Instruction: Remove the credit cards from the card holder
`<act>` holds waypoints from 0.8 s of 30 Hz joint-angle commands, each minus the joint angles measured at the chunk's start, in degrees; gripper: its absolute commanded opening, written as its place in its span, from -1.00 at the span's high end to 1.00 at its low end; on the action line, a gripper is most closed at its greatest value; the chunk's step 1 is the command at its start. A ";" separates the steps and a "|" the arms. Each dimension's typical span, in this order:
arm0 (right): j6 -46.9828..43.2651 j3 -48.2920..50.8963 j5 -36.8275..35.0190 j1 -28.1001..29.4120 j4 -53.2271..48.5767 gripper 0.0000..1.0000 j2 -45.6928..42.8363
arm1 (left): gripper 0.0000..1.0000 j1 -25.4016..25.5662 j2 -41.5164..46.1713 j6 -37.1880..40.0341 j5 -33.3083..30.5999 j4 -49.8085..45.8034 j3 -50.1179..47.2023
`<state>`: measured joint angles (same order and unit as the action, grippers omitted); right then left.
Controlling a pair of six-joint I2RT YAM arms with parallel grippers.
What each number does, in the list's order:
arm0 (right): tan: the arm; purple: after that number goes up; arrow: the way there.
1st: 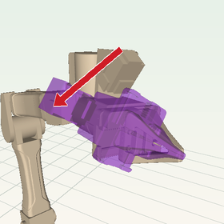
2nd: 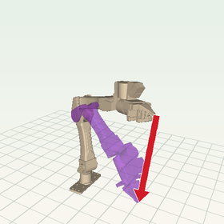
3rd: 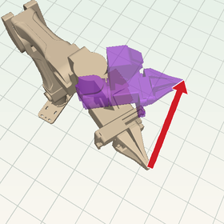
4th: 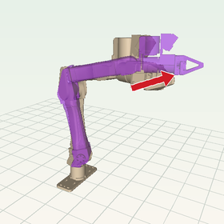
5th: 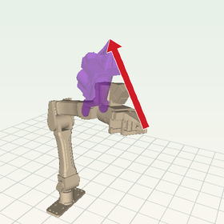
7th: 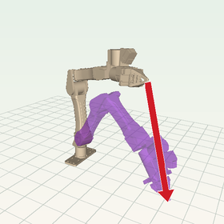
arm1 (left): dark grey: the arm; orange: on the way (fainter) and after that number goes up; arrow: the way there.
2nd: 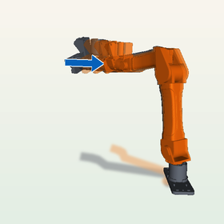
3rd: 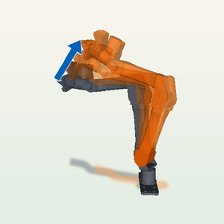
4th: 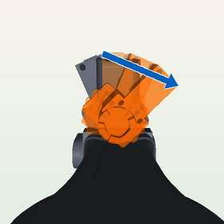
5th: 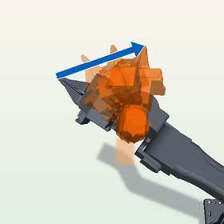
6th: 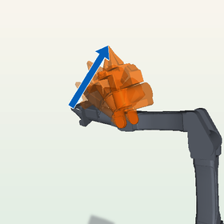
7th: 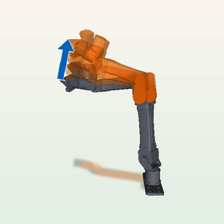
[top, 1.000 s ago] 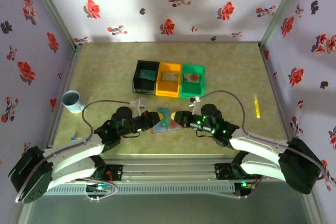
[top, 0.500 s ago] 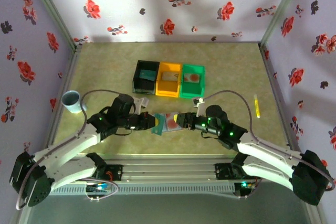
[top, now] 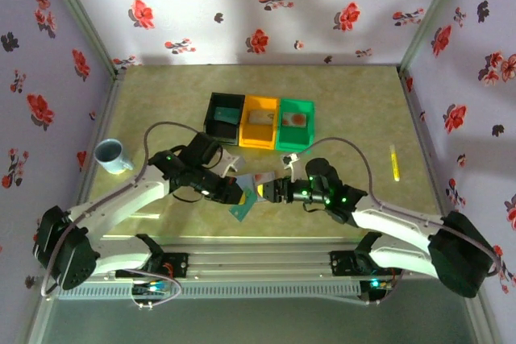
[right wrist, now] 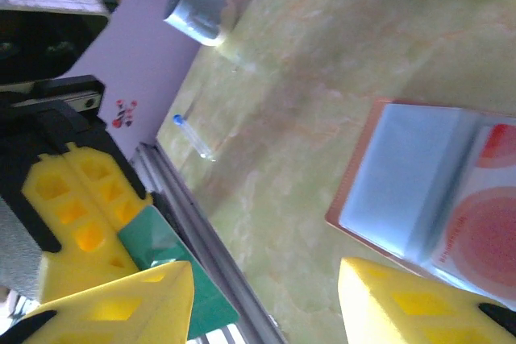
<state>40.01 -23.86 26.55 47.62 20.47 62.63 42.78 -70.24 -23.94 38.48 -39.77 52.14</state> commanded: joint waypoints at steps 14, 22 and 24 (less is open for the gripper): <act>-0.88 3.17 11.50 -0.02 15.44 0.10 1.70 | 1.00 0.58 -2.73 9.33 5.96 -2.90 3.76; -0.54 3.82 14.23 0.04 17.47 0.11 3.28 | 1.00 1.73 -1.84 11.41 6.87 -3.97 4.70; -0.52 3.86 15.00 0.13 17.73 0.16 3.53 | 1.00 1.75 -2.05 11.67 6.87 -4.18 4.73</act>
<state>40.03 -20.62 38.85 47.64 35.38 65.76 44.16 -72.84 -14.57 43.72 -41.91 55.16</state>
